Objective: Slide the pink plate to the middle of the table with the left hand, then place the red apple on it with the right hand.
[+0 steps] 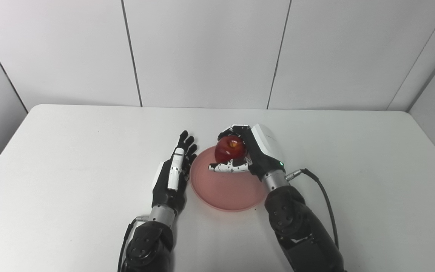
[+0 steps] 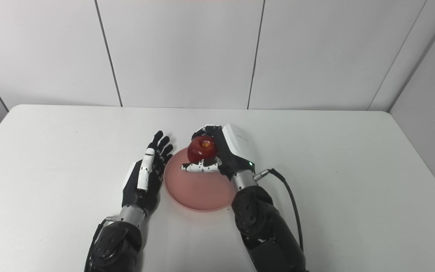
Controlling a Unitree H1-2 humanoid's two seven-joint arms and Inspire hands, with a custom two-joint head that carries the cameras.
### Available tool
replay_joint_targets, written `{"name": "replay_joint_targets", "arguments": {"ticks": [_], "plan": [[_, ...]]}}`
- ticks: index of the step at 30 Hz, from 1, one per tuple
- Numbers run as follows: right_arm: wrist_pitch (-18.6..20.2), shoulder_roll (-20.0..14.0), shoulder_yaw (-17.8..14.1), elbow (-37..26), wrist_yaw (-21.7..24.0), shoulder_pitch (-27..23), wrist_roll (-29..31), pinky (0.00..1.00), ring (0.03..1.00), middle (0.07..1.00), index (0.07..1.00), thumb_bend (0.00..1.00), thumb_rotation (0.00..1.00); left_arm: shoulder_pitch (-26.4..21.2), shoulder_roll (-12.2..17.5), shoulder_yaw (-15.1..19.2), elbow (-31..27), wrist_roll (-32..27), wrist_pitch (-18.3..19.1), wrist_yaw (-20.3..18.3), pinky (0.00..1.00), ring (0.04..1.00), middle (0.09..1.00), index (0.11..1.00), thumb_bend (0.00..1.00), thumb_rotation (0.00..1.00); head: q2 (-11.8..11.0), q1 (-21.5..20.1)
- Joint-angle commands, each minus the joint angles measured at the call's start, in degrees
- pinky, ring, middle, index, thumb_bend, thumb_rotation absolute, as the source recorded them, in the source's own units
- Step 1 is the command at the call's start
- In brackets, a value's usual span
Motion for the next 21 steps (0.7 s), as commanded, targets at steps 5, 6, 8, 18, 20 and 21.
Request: {"name": "replay_joint_targets", "arguments": {"ticks": [5,6,8,18,20,21], "plan": [[-4.6,0.0,0.4,0.8,-1.7,0.2,0.3,0.27,0.35,0.445,0.484,0.52,0.13,0.7,-0.5,0.2,0.9,0.3,0.6,0.7,0.99,0.979,0.983,0.968,0.39,1.0,0.1,0.0],[-4.9,0.0,0.4,1.2,-1.9,0.5,0.3,0.27,0.35,0.445,0.485,0.52,0.13,0.7,-0.5,0.2,1.0,0.3,0.5,0.7,0.99,0.979,0.983,0.967,0.39,1.0,0.1,0.0],[-5.1,0.2,0.3,1.5,-2.0,0.8,0.4,0.27,0.353,0.447,0.485,0.52,0.13,0.7,-0.4,0.2,1.0,0.3,0.5,0.6,0.99,0.979,0.983,0.968,0.39,1.0,0.2,0.1],[-5.4,0.0,1.1,2.3,-2.8,1.7,-0.1,0.27,0.359,0.453,0.486,0.52,0.13,0.6,-0.3,0.1,1.3,0.5,0.2,0.6,0.98,0.978,0.98,0.964,0.39,1.0,-0.1,0.0],[-5.6,-0.2,1.3,2.5,-3.1,1.8,-0.3,0.27,0.355,0.451,0.486,0.52,0.13,0.6,-0.3,0.2,1.5,0.4,0.2,0.5,0.98,0.977,0.979,0.963,0.39,1.0,-0.2,0.0],[-5.6,-0.2,1.4,2.5,-3.1,1.8,-0.3,0.27,0.36,0.453,0.486,0.52,0.13,0.5,-0.2,0.2,1.5,0.3,0.2,0.5,0.98,0.978,0.98,0.964,0.4,1.0,-0.2,0.0]]}}
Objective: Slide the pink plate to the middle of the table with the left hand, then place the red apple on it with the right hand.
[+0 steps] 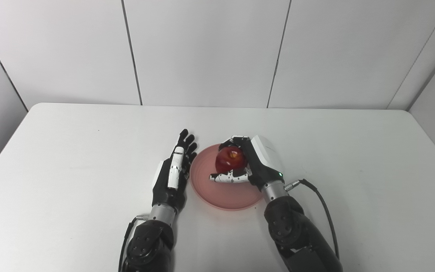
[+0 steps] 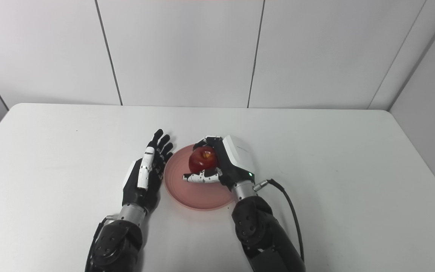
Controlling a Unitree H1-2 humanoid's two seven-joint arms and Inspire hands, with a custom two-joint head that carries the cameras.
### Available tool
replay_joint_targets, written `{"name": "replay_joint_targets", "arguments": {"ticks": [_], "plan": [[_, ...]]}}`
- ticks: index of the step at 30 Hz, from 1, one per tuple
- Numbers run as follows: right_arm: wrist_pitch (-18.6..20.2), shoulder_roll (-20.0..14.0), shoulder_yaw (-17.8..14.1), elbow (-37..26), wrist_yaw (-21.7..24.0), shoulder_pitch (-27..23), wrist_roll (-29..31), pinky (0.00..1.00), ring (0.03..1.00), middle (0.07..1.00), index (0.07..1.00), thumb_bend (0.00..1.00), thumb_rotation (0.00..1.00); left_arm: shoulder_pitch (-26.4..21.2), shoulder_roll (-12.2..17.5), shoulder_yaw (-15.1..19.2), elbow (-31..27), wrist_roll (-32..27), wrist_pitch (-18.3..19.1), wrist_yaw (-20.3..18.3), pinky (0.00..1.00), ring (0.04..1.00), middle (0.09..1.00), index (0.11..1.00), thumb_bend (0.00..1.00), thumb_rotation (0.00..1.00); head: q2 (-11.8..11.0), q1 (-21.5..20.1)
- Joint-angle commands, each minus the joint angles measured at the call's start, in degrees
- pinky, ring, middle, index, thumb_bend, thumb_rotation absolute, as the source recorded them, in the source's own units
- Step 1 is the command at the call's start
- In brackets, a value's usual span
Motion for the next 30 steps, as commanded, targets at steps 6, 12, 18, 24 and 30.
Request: {"name": "replay_joint_targets", "arguments": {"ticks": [6,12,18,24,30], "plan": [[-1.4,0.0,0.4,-0.3,-0.4,0.2,-0.9,0.32,0.411,0.494,0.488,0.52,0.14,0.6,-0.1,0.2,0.9,0.2,1.1,0.5,0.98,0.981,0.982,0.966,0.39,1.0,-0.2,-0.1],[-0.2,-0.5,1.3,-1.9,0.8,0.3,-2.7,0.46,0.547,0.617,0.648,0.95,0.33,0.4,0.0,0.1,0.5,0.4,2.1,0.7,0.98,0.986,0.986,0.967,0.4,1.0,-0.3,-0.4],[1.3,-1.2,1.7,-4.6,5.8,0.6,-2.2,0.75,0.809,0.821,0.834,1.0,0.41,0.3,0.1,0.2,0.8,0.5,1.9,0.5,0.99,0.981,0.983,0.971,0.4,1.0,-0.4,-0.3],[-0.6,-1.4,1.3,-5.2,5.8,0.8,-1.6,0.81,0.874,0.901,0.92,1.0,0.47,0.3,0.2,0.2,0.9,0.5,1.8,0.4,1.0,0.979,0.983,0.97,0.4,1.0,-0.4,-0.4],[-1.5,-2.0,1.5,-6.4,4.8,0.7,-2.7,0.84,0.914,0.935,0.954,1.0,0.57,0.4,0.2,0.2,0.8,0.2,1.8,0.2,1.0,0.982,0.984,0.971,0.4,1.0,-0.5,-0.3]]}}
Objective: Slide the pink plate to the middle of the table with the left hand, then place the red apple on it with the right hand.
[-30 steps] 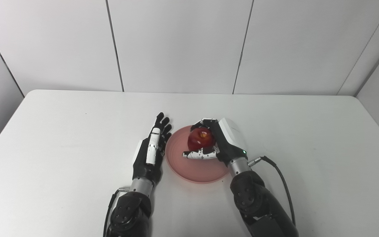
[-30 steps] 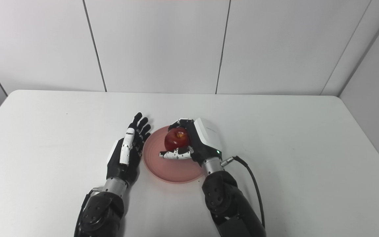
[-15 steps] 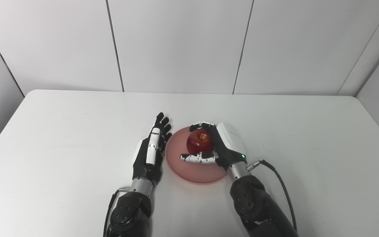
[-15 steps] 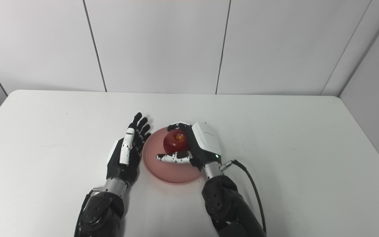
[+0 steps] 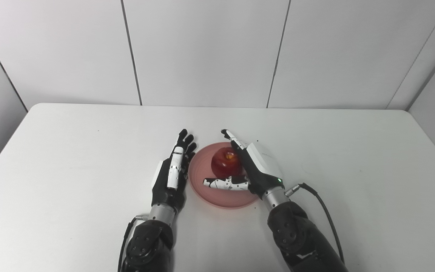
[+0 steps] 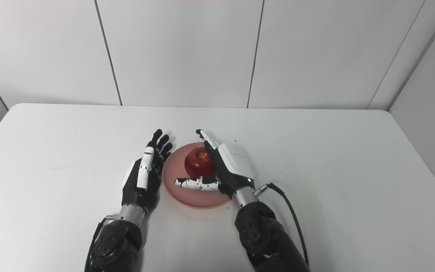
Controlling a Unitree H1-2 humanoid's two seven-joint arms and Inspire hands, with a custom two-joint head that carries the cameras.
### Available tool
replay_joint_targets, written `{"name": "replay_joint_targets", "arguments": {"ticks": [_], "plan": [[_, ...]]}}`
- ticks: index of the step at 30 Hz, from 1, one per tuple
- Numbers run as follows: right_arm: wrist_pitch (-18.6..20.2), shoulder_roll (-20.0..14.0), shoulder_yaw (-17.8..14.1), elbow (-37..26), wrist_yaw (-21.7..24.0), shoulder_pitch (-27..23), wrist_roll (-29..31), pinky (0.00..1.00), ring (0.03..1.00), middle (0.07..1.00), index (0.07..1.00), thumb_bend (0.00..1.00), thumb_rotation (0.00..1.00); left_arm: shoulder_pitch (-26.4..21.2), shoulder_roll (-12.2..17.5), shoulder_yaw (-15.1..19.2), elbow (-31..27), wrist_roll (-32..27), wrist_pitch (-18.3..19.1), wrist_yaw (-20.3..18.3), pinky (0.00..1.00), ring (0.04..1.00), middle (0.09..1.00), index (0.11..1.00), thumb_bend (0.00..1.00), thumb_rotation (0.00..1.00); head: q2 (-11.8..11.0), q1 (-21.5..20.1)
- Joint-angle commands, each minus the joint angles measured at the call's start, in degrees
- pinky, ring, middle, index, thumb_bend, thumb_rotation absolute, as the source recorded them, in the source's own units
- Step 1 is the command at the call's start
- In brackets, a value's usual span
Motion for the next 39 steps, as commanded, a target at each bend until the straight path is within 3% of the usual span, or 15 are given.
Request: {"name": "replay_joint_targets", "arguments": {"ticks": [1,6,21,25,31,39], "plan": [[-2.5,-0.1,-0.3,-2.3,-1.1,-1.5,-0.6,0.84,0.915,0.937,0.956,1.0,0.58,0.5,0.1,0.1,0.8,-0.1,1.6,0.2,1.0,0.983,0.985,0.972,0.4,1.0,-0.1,0.0],[-2.4,-0.3,-1.1,-5.2,-1.6,-1.6,-0.9,0.84,0.92,0.947,0.965,1.0,0.62,0.5,0.1,0.0,0.5,-0.6,1.7,-0.3,1.0,0.999,0.999,0.981,0.39,1.0,-0.1,-0.1],[-2.4,-0.1,-7.7,-15.8,-1.3,-1.6,4.8,0.83,0.907,0.942,0.963,1.0,0.58,0.7,-0.3,0.3,0.9,0.2,1.2,0.3,0.98,0.98,0.99,0.968,0.39,1.0,-0.4,0.0],[-1.2,0.1,-10.3,-17.0,-2.0,-0.6,5.7,0.83,0.91,0.936,0.954,1.0,0.67,0.6,-0.2,0.4,1.1,0.0,1.3,0.3,0.98,0.978,0.984,0.969,0.39,1.0,-0.5,0.2],[-0.7,0.4,-14.0,-16.0,-2.9,1.8,6.8,0.81,0.892,0.917,0.949,1.0,0.94,0.6,0.0,0.5,1.4,-0.3,0.9,-0.1,0.99,0.98,0.985,0.971,0.39,1.0,-0.6,0.2],[-1.1,1.9,-17.9,-13.8,-4.8,5.4,10.6,0.84,0.881,0.905,0.911,0.92,1.0,0.4,0.3,0.5,2.0,-0.2,0.2,-0.5,1.0,0.983,0.988,0.977,0.4,1.0,-1.0,0.1]]}}
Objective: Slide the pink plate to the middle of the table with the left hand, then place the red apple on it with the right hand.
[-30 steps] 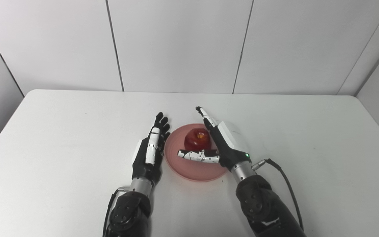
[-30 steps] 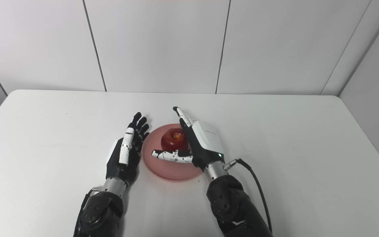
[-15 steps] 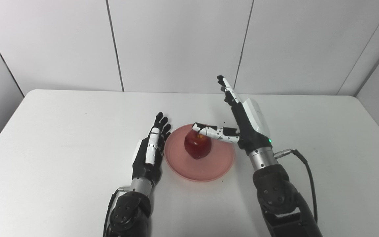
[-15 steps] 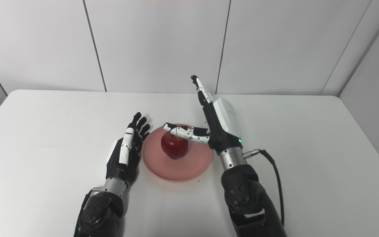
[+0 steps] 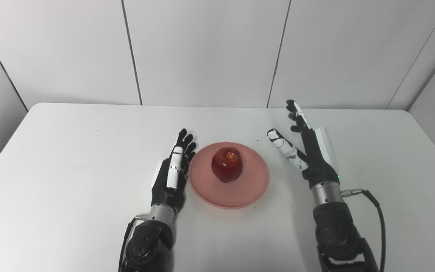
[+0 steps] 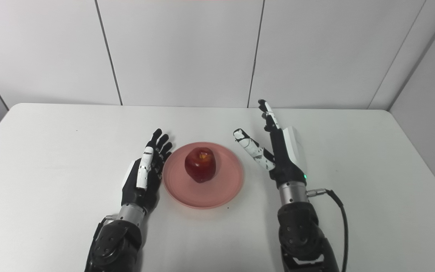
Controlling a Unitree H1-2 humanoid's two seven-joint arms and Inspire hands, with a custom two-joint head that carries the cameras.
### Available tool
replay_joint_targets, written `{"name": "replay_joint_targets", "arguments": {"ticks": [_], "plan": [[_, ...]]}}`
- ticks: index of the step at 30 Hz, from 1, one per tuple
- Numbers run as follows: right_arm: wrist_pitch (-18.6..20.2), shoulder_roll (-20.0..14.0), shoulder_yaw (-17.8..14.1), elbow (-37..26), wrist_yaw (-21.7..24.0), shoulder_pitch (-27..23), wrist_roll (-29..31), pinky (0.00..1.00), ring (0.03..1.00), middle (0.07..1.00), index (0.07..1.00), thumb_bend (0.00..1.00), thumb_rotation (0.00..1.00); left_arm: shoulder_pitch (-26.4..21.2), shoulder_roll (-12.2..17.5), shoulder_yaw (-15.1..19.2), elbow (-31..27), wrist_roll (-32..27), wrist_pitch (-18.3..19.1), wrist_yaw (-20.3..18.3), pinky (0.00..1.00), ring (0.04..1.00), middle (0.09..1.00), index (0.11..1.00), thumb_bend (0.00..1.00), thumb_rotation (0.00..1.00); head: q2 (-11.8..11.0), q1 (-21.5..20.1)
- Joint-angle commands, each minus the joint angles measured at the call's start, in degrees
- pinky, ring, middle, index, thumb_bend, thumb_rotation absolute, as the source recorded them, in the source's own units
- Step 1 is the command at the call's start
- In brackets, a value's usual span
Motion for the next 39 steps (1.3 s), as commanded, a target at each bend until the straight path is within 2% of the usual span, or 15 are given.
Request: {"name": "replay_joint_targets", "arguments": {"ticks": [1,8,12,15,16,17,18,20,24,32,39], "plan": [[-1.8,1.0,-1.6,0.1,-1.9,-0.4,3.0,0.84,0.881,0.905,0.91,0.92,1.0,0.4,0.4,0.1,1.2,0.0,1.5,0.2,1.0,0.983,0.988,0.978,0.4,1.0,-0.1,0.0],[-6.7,1.9,-4.3,4.8,-2.7,1.4,11.0,0.84,0.895,0.921,0.925,0.88,1.0,0.4,0.4,0.3,1.1,0.0,1.8,0.2,0.99,0.979,0.984,0.971,0.4,1.0,-0.3,0.6],[-6.1,3.2,-5.5,6.7,-2.1,1.7,16.1,0.86,0.905,0.928,0.935,0.87,1.0,0.4,0.5,0.3,1.1,0.1,1.8,0.2,0.99,0.978,0.981,0.968,0.4,1.0,-0.4,0.6],[-7.3,4.0,-6.2,8.2,-1.6,1.6,20.1,0.9,0.919,0.939,0.943,0.7,1.0,0.4,0.5,0.2,1.2,0.0,1.5,0.1,0.99,0.977,0.98,0.967,0.4,1.0,-0.4,1.1],[-7.9,4.2,-6.5,8.8,-1.4,1.6,21.4,0.91,0.925,0.942,0.944,0.58,1.0,0.4,0.5,0.3,1.3,0.0,1.4,0.1,0.99,0.979,0.981,0.967,0.4,1.0,-0.4,1.1],[-8.9,4.2,-6.6,9.7,-1.1,1.5,22.3,0.92,0.927,0.943,0.945,0.55,1.0,0.4,0.5,0.3,1.4,-0.1,1.5,0.1,0.99,0.979,0.982,0.968,0.4,1.0,-0.5,1.3],[-9.6,4.2,-6.5,10.3,-1.0,1.5,23.0,0.92,0.931,0.945,0.944,0.46,1.0,0.4,0.5,0.4,1.4,-0.1,1.5,0.1,0.99,0.978,0.981,0.967,0.4,1.0,-0.5,1.3],[-11.0,4.0,-6.3,11.6,-0.8,1.5,23.6,0.92,0.933,0.946,0.942,0.38,1.0,0.5,0.5,0.4,1.3,-0.1,1.5,0.1,0.99,0.978,0.981,0.966,0.4,1.0,-0.4,1.2],[-12.8,4.2,-6.2,13.0,-0.3,1.3,25.3,0.92,0.939,0.95,0.948,0.29,1.0,0.4,0.6,0.5,1.6,0.2,1.2,0.4,0.98,0.974,0.978,0.961,0.4,1.0,-0.6,1.2],[-15.0,3.8,-6.0,14.5,0.6,1.2,27.2,0.94,0.954,0.959,0.955,0.27,1.0,0.3,0.8,0.5,2.1,0.0,1.0,-0.1,0.99,0.979,0.981,0.967,0.4,1.0,-1.0,1.4],[-14.4,3.9,-5.7,13.8,0.3,1.6,27.0,0.93,0.952,0.959,0.951,0.27,1.0,0.5,0.9,0.6,1.9,0.1,0.9,-0.1,0.99,0.975,0.978,0.965,0.4,1.0,-0.9,1.5]]}}
